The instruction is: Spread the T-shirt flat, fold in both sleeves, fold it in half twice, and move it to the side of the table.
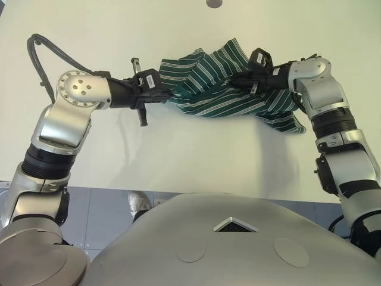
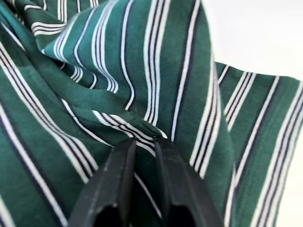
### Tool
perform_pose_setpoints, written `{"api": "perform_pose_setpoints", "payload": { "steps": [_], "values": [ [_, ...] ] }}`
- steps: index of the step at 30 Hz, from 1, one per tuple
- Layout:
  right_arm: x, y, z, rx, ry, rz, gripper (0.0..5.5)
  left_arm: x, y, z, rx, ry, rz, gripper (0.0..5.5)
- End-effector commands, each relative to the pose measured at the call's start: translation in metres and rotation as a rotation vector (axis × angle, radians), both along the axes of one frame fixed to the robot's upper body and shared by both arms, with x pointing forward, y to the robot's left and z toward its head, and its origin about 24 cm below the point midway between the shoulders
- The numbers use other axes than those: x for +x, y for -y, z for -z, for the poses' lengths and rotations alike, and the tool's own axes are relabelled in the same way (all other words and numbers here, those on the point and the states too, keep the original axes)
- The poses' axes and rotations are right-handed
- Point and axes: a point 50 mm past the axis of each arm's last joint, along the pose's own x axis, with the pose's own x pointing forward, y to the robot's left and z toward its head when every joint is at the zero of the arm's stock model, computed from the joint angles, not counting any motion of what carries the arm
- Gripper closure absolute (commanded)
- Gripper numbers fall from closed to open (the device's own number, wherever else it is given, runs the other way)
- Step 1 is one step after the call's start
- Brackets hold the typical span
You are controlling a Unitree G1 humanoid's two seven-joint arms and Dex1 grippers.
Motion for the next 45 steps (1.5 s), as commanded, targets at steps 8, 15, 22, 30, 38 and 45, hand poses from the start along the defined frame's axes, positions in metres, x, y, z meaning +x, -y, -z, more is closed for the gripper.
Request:
{"api": "perform_pose_setpoints", "payload": {
  "steps": [8,15,22,30,38,45],
  "values": [
    [-0.006,0.004,0.006,-0.048,-0.066,-0.072,3.97,0.003,0.000,0.000,0.010,0.016,0.001,5.50],
    [-0.005,0.007,0.002,-0.046,-0.041,-0.051,5.28,0.005,0.000,0.003,0.016,0.027,-0.011,5.50],
    [-0.006,0.029,-0.066,0.084,0.102,-0.047,5.47,0.022,-0.011,-0.032,-0.165,0.098,-0.117,5.50],
    [0.026,0.043,-0.150,0.336,0.261,0.099,5.47,0.092,-0.026,-0.111,-0.525,0.315,-0.367,5.50],
    [0.007,0.028,-0.104,0.157,0.136,-0.043,5.47,0.023,-0.010,-0.055,-0.306,-0.039,-0.063,5.50],
    [-0.007,0.004,-0.019,0.004,0.000,-0.032,5.19,0.006,-0.005,-0.001,-0.090,-0.088,-0.082,5.50]
  ]
}}
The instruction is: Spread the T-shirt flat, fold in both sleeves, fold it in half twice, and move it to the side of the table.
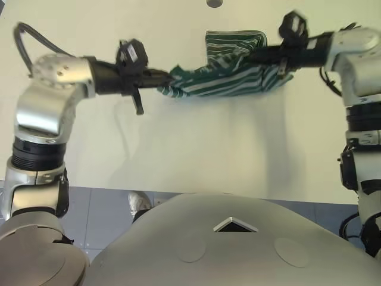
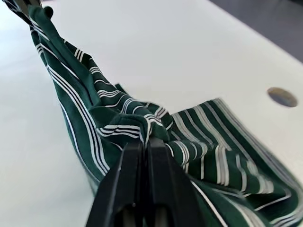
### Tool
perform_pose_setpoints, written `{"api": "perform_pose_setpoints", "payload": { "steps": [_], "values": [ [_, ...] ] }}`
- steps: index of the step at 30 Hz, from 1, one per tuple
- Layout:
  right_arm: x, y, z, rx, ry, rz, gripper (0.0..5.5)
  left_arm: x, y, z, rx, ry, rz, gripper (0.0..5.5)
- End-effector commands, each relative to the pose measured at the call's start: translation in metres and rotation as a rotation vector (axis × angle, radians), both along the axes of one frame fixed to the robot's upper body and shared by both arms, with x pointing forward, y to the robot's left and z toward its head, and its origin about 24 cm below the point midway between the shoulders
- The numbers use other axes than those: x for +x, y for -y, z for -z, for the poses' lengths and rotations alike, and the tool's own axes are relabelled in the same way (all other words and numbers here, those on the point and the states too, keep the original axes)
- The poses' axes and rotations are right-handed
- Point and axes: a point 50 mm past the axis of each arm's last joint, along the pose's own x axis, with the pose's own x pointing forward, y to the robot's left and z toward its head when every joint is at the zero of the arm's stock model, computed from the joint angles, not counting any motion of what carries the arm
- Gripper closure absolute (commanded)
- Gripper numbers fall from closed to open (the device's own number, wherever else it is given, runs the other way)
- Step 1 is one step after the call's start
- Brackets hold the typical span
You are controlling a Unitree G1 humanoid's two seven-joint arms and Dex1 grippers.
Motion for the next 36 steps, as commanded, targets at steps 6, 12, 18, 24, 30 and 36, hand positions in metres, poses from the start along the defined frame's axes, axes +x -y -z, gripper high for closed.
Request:
{"api": "perform_pose_setpoints", "payload": {
  "steps": [6,12,18,24,30,36],
  "values": [
    [-0.003,-0.006,0.032,-0.066,0.005,0.042,4.92,0.003,0.004,0.010,0.052,0.045,-0.006,5.50],
    [-0.006,-0.001,0.022,-0.069,0.033,0.021,5.46,0.004,0.001,0.011,0.057,0.045,-0.017,5.50],
    [-0.008,0.002,0.010,-0.077,0.076,0.021,4.30,0.004,0.000,0.012,0.051,0.041,-0.031,5.50],
    [-0.012,0.003,0.014,-0.088,0.057,0.012,5.47,0.006,0.000,0.011,0.045,0.054,-0.049,5.50],
    [-0.018,0.010,-0.042,0.095,0.093,-0.059,5.47,0.022,-0.007,-0.007,-0.031,0.141,-0.126,5.50],
    [0.051,0.062,-0.143,0.230,0.392,0.291,5.47,0.108,-0.021,-0.105,-0.187,0.472,-0.361,5.50]
  ]
}}
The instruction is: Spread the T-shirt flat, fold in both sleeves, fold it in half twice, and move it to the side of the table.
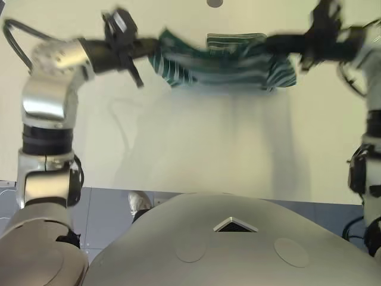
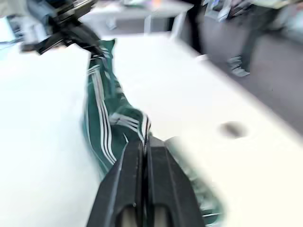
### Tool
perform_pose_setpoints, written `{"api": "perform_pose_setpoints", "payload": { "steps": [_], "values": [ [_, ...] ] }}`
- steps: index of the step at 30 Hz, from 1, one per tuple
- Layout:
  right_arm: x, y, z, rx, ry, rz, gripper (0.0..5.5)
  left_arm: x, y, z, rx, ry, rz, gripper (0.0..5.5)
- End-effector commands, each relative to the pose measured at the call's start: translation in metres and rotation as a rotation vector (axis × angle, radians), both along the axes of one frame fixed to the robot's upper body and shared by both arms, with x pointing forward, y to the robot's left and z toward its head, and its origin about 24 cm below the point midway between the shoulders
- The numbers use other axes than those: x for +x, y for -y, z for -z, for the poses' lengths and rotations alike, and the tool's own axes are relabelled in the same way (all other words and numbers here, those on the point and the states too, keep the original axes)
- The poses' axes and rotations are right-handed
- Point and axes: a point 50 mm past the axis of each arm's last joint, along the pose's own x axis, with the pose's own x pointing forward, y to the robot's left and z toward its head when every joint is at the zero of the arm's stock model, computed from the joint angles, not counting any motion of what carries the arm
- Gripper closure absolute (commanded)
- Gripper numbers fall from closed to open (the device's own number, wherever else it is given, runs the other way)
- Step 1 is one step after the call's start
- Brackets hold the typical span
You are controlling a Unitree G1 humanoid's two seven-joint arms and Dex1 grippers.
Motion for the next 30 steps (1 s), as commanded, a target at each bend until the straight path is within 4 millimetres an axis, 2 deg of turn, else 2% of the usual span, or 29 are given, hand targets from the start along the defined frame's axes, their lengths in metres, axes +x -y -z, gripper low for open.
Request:
{"api": "perform_pose_setpoints", "payload": {
  "steps": [1,3,6,9,12,14,16,17,19,21,22,24,27,30],
  "values": [
    [0.045,0.009,-0.035,-0.011,0.140,0.224,5.47,0.056,0.002,-0.049,0.009,0.143,-0.123,5.50],
    [0.063,-0.003,-0.045,-0.037,0.180,0.254,5.47,0.078,0.009,-0.063,0.038,0.173,-0.157,5.50],
    [0.079,-0.019,-0.056,-0.061,0.233,0.293,5.47,0.097,0.017,-0.079,0.061,0.208,-0.219,5.50],
    [0.087,-0.028,-0.060,-0.136,0.282,0.330,5.47,0.105,0.023,-0.092,0.066,0.245,-0.289,5.50],
    [0.087,-0.035,-0.046,-0.208,0.287,0.259,5.47,0.105,0.029,-0.088,0.059,0.227,-0.223,5.50],
    [0.079,-0.032,-0.028,-0.205,0.226,0.141,5.47,0.095,0.029,-0.067,0.077,0.156,-0.018,5.50],
    [0.066,-0.029,-0.008,-0.213,0.166,0.020,5.47,0.073,0.025,-0.042,0.095,0.076,0.187,5.50],
    [0.057,-0.029,0.006,-0.238,0.136,-0.041,5.47,0.055,0.021,-0.026,0.118,0.032,0.265,5.50],
    [0.025,-0.032,0.049,-0.291,0.047,-0.152,5.47,0.002,0.017,0.025,0.180,-0.105,0.363,5.50],
    [-0.007,-0.037,0.089,-0.327,-0.042,-0.192,5.47,-0.031,0.016,0.061,0.229,-0.200,0.350,5.50],
    [-0.020,-0.040,0.105,-0.342,-0.081,-0.193,5.47,-0.041,0.014,0.072,0.253,-0.234,0.330,5.50],
    [-0.037,-0.044,0.122,-0.362,-0.135,-0.190,5.05,-0.054,0.011,0.082,0.275,-0.281,0.305,5.50],
    [-0.046,-0.046,0.125,-0.380,-0.157,-0.169,4.28,-0.064,0.011,0.082,0.276,-0.305,0.276,5.50],
    [-0.045,-0.047,0.118,-0.375,-0.141,-0.138,4.28,-0.065,0.015,0.082,0.267,-0.303,0.253,5.50]
  ]
}}
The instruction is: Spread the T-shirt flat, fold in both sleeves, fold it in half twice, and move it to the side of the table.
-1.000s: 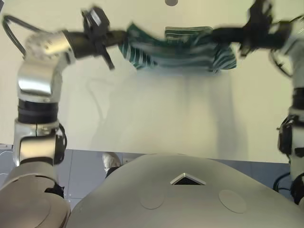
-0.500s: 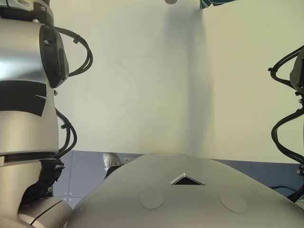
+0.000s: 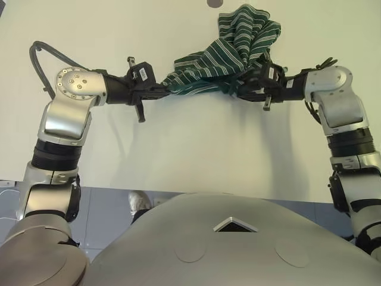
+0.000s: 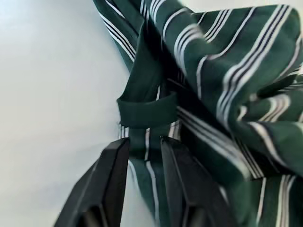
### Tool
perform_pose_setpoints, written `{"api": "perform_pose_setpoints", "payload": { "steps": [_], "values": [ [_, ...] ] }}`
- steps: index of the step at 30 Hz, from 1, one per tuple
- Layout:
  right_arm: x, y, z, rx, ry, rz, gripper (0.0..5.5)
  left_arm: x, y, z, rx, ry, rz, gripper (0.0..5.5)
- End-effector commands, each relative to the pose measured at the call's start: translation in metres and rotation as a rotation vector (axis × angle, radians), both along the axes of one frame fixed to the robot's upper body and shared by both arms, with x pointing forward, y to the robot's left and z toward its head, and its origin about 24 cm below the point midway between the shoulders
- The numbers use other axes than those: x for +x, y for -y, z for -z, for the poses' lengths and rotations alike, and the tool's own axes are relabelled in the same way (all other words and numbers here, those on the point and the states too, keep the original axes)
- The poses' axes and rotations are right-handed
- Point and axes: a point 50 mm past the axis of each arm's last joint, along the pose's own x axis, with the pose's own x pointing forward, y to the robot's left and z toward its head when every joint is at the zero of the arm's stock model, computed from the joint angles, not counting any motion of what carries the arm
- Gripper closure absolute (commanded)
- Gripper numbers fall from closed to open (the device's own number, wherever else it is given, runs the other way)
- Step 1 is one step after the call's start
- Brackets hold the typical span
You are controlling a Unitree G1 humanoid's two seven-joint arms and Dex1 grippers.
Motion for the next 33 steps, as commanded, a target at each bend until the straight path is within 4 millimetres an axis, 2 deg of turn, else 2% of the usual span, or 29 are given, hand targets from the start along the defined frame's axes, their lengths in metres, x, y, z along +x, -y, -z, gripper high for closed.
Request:
{"api": "perform_pose_setpoints", "payload": {
  "steps": [1,4,9,12,14,18,20,25,30,33],
  "values": [
    [0.002,0.001,-0.010,-0.017,0.040,0.031,4.28,-0.003,0.002,-0.002,0.007,0.005,-0.029,5.50],
    [-0.001,0.001,-0.011,-0.029,0.036,0.021,4.28,-0.005,0.004,-0.001,0.003,0.000,-0.033,5.50],
    [-0.017,-0.007,-0.011,0.042,-0.063,-0.006,3.38,-0.002,0.003,-0.002,0.000,0.016,-0.059,5.50],
    [-0.027,-0.013,0.009,0.010,-0.108,-0.007,3.23,0.000,0.004,-0.002,-0.005,0.024,-0.066,5.50],
    [-0.031,-0.011,0.026,-0.057,-0.129,0.004,3.23,0.001,0.004,-0.003,-0.008,0.031,-0.072,5.50],
    [-0.037,-0.007,0.045,-0.130,-0.156,0.000,3.23,0.004,0.004,-0.003,-0.009,0.046,-0.083,5.50],
    [-0.035,-0.001,0.051,-0.151,-0.165,0.034,3.62,0.008,0.004,-0.006,-0.014,0.062,-0.093,5.50],
    [-0.027,0.005,0.052,-0.143,-0.163,0.080,4.41,0.013,0.001,-0.012,-0.034,0.087,-0.107,5.50],
    [-0.012,0.005,0.036,-0.038,-0.144,0.134,5.41,0.023,0.002,-0.021,-0.087,0.129,-0.133,5.50],
    [-0.003,0.007,0.025,0.012,-0.118,0.161,5.47,0.030,0.003,-0.027,-0.124,0.154,-0.149,5.50]
  ]
}}
